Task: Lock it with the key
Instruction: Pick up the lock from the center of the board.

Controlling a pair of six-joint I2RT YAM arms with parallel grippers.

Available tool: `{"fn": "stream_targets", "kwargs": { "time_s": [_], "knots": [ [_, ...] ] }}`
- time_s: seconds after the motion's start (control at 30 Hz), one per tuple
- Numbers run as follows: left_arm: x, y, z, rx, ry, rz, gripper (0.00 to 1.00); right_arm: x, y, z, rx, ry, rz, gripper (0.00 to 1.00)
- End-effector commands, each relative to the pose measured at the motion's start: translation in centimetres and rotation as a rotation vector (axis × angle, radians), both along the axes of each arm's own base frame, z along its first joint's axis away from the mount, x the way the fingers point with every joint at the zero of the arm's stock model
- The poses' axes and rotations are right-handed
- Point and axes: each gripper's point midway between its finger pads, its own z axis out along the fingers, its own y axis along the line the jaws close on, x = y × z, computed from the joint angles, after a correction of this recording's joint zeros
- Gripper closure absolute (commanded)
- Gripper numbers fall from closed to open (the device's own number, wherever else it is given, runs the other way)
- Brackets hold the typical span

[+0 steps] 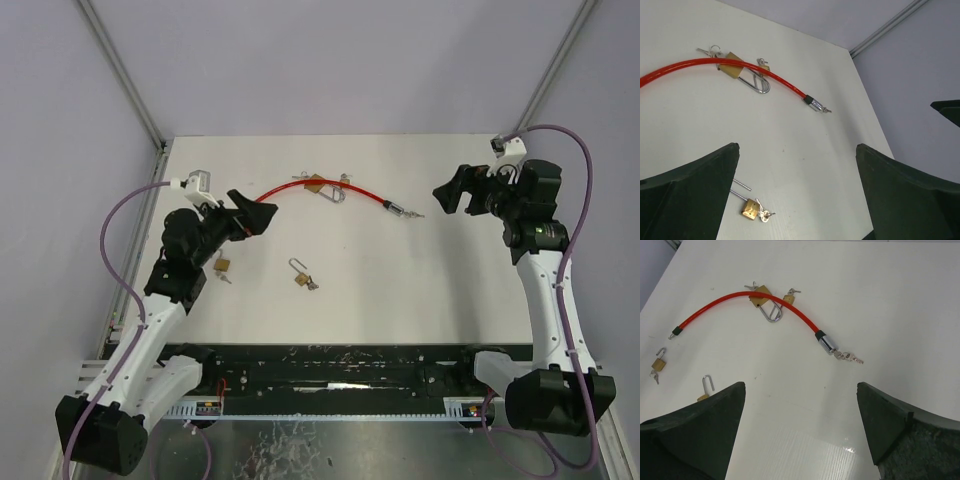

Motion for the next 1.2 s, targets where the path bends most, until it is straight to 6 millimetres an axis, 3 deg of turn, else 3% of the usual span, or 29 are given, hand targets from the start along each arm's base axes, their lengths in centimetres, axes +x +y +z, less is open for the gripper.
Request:
{"fn": "stream_targets", "kwargs": {
  "time_s": [0.0,0.3,0.4,0.73,0.87,1.17],
  "knots": [
    [-0.9,-1.9,1.7,-0.078,-0.046,-0.086,0.00,0.5,0.2,2.1,-0.010,-0.029,-0.037,0.01],
    [-4.3,-7.4,-0.2,-0.007,-0.002,-0.205,0.00,-0.1,1.7,1.3,-0.040,-0.012,0.037,0.01],
    [-5.3,-8.2,-1.3,-0.018,0.016,-0.229,0.00,-0.7,2.7,0.7,-0.054,-0.012,0.119,0.01],
    [-6.0,-8.1,-5.6,-0.087,0.110,-0.168,0.00,-4.4,6.7,-2.5,-0.037,-0.030,0.480,0.01],
    [-5.9,-7.9,-7.1,-0.126,0.136,-0.136,0.00,-6.9,8.5,-3.6,0.016,-0.059,0.660,0.01],
    [-4.9,-6.9,-12.8,0.095,0.284,-0.073,0.03,-9.1,9.1,-4.8,0.003,-0.090,0.797,0.01]
  ]
}}
